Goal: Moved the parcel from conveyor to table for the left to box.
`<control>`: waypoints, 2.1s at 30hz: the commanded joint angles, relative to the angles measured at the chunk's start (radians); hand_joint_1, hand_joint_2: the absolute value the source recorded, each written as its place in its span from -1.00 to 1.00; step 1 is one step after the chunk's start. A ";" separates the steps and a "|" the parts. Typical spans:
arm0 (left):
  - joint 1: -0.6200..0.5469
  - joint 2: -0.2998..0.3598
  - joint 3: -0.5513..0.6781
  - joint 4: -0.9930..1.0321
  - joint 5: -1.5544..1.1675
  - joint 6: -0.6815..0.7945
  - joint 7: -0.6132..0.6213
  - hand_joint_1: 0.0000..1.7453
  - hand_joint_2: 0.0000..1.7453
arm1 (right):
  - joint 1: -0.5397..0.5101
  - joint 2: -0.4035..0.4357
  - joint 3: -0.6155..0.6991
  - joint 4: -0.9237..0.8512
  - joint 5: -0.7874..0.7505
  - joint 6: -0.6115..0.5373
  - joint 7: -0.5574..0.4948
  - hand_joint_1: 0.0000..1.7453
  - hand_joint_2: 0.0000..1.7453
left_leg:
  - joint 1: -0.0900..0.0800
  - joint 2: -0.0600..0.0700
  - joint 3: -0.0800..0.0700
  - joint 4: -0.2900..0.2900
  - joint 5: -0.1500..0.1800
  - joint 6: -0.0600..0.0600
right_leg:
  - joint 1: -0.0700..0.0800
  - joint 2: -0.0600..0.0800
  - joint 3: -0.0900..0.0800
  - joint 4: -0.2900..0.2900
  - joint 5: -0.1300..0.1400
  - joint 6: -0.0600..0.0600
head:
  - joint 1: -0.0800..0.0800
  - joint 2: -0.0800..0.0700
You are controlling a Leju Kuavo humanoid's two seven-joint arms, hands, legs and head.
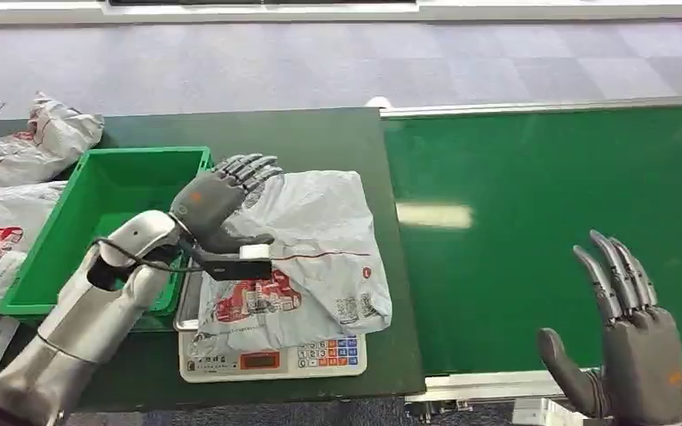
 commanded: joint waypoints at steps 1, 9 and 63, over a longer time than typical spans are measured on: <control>-0.175 0.067 -0.230 0.175 0.031 -0.009 0.030 -1.00 -1.00 | 0.094 -0.024 -0.102 -0.081 0.008 0.028 0.008 -1.00 -1.00 | 0.000 0.000 -0.001 0.000 0.001 0.000 | 0.000 -0.002 -0.001 0.000 0.001 0.000 | 0.000 0.000; -0.258 0.085 -0.399 0.293 0.147 -0.154 0.032 -1.00 1.00 | 0.083 -0.046 -0.125 -0.054 -0.039 0.050 -0.004 -1.00 1.00 | 0.001 -0.001 0.007 0.000 0.002 0.000 | 0.001 -0.003 0.000 -0.001 0.002 0.000 | 0.000 0.000; 0.131 0.225 0.051 -0.153 -0.121 0.167 0.169 1.00 1.00 | 0.208 0.010 -0.200 -0.129 -0.099 -0.009 -0.078 -1.00 1.00 | -0.003 -0.006 0.033 -0.007 -0.013 0.000 | -0.002 -0.008 0.025 0.002 -0.019 0.000 | 0.000 0.000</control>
